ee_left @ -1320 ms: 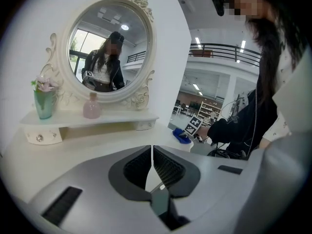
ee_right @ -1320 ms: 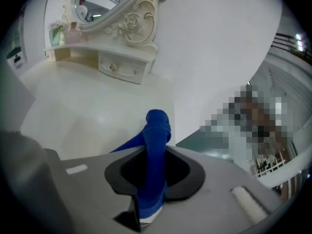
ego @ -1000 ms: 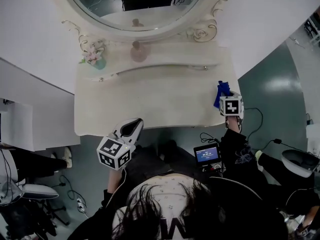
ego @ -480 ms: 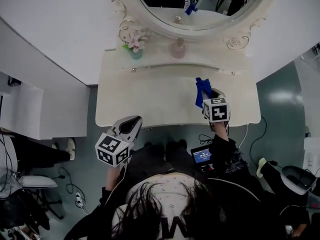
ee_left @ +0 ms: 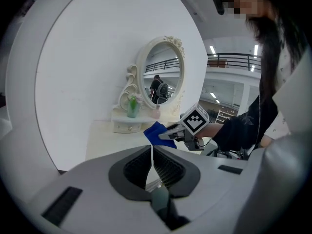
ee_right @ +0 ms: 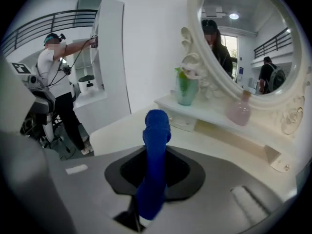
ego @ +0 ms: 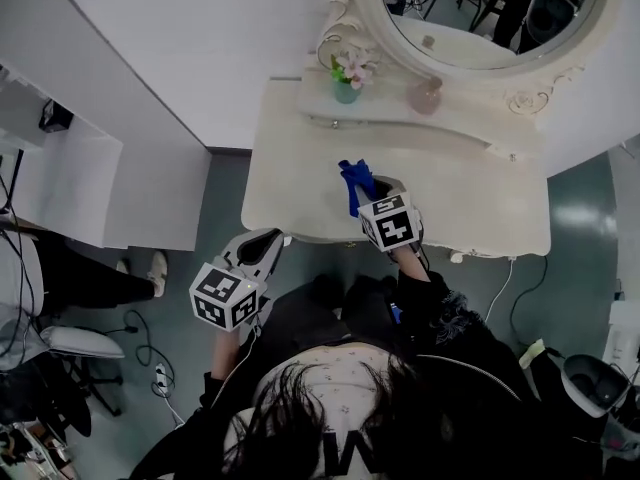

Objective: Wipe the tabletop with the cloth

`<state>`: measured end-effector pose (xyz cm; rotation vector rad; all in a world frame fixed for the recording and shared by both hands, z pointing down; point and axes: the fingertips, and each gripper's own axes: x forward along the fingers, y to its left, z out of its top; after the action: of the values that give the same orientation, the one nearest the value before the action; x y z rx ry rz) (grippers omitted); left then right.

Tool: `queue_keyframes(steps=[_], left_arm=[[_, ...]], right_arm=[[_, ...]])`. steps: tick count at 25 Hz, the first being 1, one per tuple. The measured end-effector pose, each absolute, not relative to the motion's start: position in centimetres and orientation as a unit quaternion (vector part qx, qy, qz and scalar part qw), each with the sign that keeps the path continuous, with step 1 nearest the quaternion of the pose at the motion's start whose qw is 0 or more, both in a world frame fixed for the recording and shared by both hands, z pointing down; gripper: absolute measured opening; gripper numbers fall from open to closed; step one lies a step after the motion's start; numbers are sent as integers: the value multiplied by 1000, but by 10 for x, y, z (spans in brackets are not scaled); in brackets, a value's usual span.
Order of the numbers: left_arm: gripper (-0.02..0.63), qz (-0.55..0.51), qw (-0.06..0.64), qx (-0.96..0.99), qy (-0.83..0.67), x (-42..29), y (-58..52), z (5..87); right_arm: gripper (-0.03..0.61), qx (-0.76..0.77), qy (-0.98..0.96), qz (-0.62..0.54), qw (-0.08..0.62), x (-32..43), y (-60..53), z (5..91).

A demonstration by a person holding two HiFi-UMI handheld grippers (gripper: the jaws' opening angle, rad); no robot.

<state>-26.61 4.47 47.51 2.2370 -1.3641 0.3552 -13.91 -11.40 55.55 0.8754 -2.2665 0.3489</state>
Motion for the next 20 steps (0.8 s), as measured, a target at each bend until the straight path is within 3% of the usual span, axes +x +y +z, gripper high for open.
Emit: queue_keyframes(steps=[9, 20], left_arm=[[-3, 114, 260, 787, -548, -330, 90, 481], [-3, 108, 261, 774, -567, -354, 109, 481]], right_arm=[[78, 225, -897, 109, 364, -262, -47, 576], [78, 148, -890, 57, 428, -317, -1, 621]])
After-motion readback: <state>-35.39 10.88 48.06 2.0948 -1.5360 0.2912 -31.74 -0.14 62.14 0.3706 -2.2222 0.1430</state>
